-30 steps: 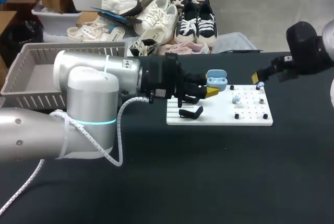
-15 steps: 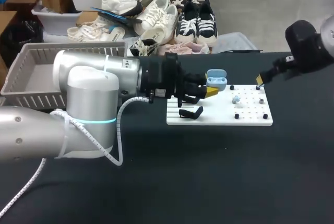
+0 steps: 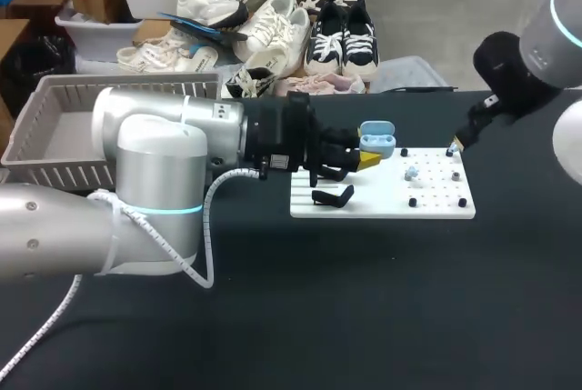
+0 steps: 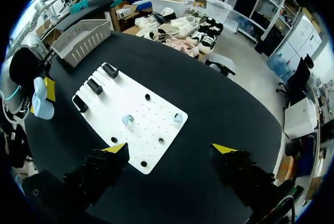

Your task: Pick up each earbud case from the left stands, insert the matching earbuds, close the lid, and place the case in the box.

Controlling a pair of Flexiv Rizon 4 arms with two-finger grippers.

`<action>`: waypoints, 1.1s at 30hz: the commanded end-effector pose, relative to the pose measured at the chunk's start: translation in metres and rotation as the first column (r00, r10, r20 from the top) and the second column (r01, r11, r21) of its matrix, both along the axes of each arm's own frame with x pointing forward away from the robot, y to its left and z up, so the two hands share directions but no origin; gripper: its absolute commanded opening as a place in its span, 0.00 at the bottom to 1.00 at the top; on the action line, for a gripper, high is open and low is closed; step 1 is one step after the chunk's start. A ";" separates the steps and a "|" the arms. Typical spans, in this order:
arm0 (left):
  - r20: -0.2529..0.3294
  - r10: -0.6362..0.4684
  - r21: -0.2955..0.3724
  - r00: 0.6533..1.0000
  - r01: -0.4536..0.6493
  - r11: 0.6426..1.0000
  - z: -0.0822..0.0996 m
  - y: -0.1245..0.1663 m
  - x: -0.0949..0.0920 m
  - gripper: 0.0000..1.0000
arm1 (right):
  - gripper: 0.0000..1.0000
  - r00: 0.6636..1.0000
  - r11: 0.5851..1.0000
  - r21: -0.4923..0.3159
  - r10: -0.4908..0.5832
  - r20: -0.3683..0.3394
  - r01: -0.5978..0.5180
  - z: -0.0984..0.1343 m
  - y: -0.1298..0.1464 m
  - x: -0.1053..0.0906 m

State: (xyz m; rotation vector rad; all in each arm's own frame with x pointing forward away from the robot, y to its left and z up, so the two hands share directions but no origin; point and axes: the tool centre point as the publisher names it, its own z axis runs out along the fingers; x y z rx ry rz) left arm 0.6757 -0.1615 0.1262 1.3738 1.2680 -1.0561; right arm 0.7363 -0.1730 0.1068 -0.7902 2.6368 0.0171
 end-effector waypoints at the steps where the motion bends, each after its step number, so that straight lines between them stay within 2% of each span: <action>1: 0.002 0.003 -0.004 1.000 -0.003 1.000 -0.001 0.000 -0.001 0.00 | 1.00 0.998 0.997 -0.069 0.031 -0.055 -0.035 -0.015 0.005 0.024; 7: 0.002 0.003 -0.004 1.000 -0.003 1.000 -0.001 0.000 -0.001 0.00 | 1.00 0.988 0.989 -0.068 0.125 -0.095 -0.131 -0.034 -0.003 0.045; 15: 0.002 0.003 -0.004 1.000 -0.003 1.000 -0.001 0.000 -0.001 0.00 | 1.00 0.980 0.982 -0.069 0.167 -0.112 -0.175 -0.047 -0.003 0.064; 24: 0.002 0.003 -0.004 1.000 -0.003 1.000 -0.001 0.000 -0.001 0.00 | 1.00 0.990 0.990 -0.063 0.120 -0.077 -0.125 -0.056 0.003 0.056; 33: 0.002 0.003 -0.004 1.000 -0.003 1.000 -0.001 0.000 -0.001 0.00 | 1.00 0.993 0.992 -0.084 0.084 -0.081 -0.091 -0.067 0.010 0.042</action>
